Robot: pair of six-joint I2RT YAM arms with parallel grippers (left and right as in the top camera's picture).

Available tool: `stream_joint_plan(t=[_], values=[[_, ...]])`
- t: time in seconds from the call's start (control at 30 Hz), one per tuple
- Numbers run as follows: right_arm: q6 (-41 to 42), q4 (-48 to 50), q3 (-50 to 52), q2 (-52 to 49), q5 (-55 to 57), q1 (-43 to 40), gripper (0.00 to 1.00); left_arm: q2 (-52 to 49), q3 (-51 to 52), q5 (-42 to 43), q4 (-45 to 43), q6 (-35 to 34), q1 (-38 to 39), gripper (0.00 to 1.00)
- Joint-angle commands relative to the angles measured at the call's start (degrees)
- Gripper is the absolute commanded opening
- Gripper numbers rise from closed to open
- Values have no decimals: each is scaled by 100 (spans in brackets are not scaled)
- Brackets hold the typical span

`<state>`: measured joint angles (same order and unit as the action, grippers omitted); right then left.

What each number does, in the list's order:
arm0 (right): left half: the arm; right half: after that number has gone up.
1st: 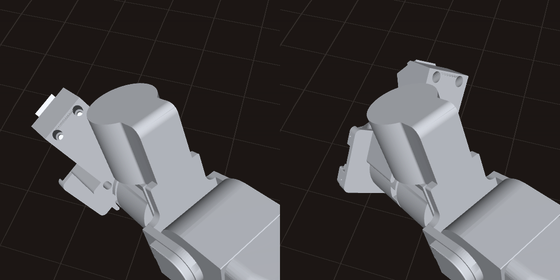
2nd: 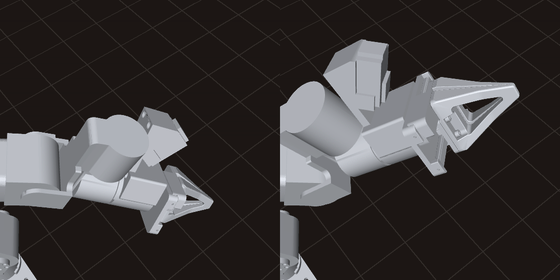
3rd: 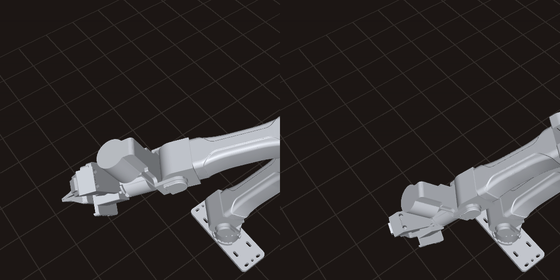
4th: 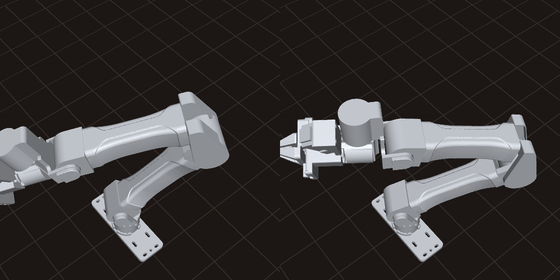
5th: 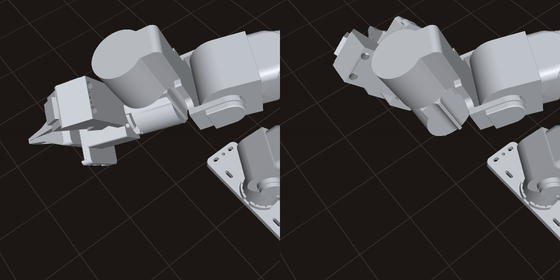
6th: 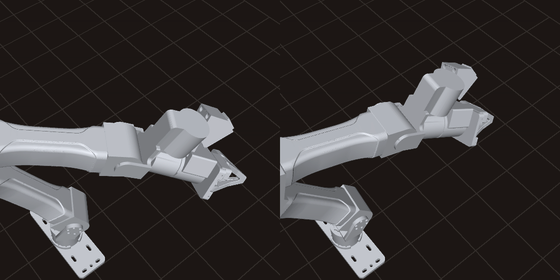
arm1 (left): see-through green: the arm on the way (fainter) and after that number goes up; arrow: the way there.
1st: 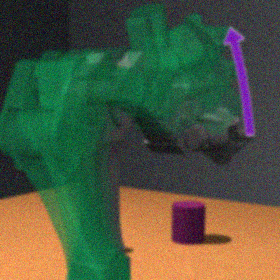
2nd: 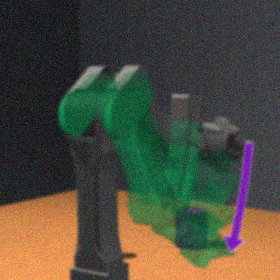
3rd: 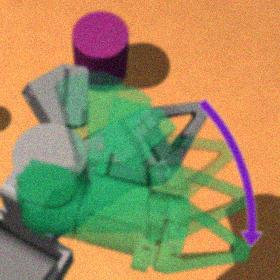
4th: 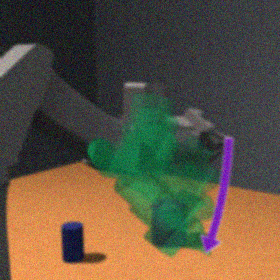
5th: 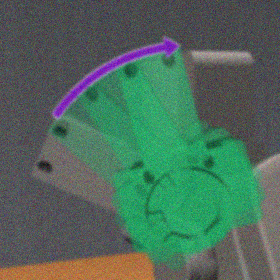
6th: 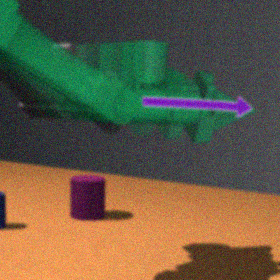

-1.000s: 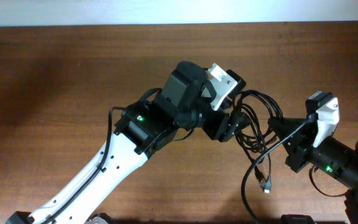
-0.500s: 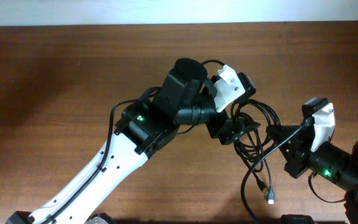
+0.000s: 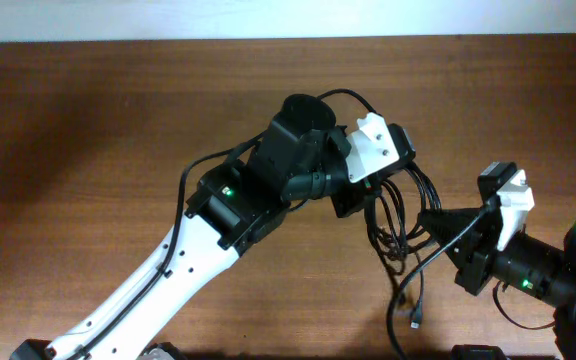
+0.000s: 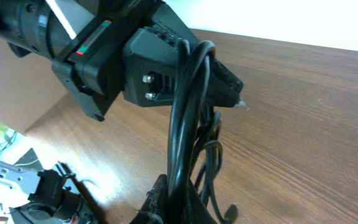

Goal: Untangle cables

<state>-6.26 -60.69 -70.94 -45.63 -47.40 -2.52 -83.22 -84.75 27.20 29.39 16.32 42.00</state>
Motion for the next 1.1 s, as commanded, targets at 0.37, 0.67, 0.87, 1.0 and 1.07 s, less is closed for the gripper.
stream_joint_plan(t=[0.37, 0.67, 0.87, 1.0, 1.07], values=[[-33, -363, -103, 55, 1071, -11, 97, 793, -59, -2406, 422, -2564, -52, 0], [-39, -361, -96, -601, 1222, -11, 97, 970, -59, -1930, 295, -4671, -52, 0], [-31, -166, -96, -1307, 2275, -13, 97, 1143, -59, -1172, 227, -4688, -52, 0], [273, -61, -96, -1692, 3418, -17, 97, 1663, -59, -1250, 247, -4358, -52, 0], [275, -15, -96, -1744, 3440, -17, 97, 1849, -59, -1775, 461, -4321, -52, 0]])
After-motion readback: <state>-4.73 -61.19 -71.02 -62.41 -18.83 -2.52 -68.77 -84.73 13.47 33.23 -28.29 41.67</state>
